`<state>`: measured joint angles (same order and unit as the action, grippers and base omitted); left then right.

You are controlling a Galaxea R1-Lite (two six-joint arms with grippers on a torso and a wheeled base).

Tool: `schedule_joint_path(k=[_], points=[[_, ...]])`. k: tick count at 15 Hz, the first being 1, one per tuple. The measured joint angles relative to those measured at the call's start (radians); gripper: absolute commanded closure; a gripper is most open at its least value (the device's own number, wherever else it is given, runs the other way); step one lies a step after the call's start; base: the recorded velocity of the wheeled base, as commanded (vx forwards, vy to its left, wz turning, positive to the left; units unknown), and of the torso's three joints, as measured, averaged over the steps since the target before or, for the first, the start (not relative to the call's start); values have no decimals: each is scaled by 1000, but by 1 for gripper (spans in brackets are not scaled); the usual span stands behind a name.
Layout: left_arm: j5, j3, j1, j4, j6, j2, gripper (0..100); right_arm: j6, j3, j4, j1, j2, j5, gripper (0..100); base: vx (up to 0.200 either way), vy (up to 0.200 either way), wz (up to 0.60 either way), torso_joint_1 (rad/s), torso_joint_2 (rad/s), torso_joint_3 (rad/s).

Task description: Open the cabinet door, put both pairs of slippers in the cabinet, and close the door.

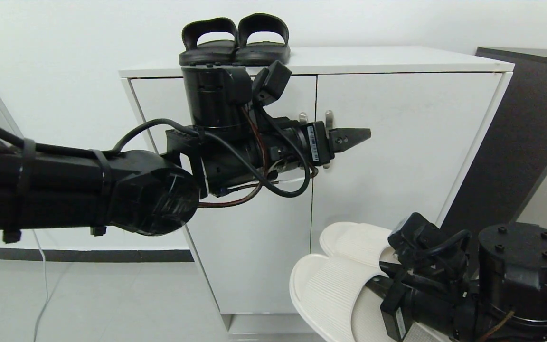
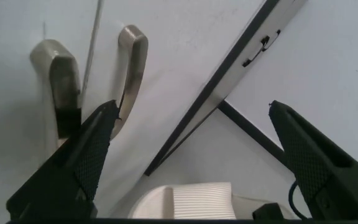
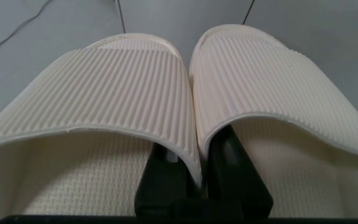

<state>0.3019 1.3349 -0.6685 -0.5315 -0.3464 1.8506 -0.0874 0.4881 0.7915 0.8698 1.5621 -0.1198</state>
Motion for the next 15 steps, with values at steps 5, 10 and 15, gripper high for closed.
schedule_joint_path(k=[5,10,15], points=[[-24,52,14,12,3,46,0,0,-1,0,-1,1,0,100,0,0,0,0,0,0],[-32,51,18,11,11,69,100,0,-8,-1,-1,-1,1,100,0,0,0,0,0,0],[-22,12,15,5,13,55,100,5,-10,-2,7,-4,5,100,0,0,0,0,0,0]])
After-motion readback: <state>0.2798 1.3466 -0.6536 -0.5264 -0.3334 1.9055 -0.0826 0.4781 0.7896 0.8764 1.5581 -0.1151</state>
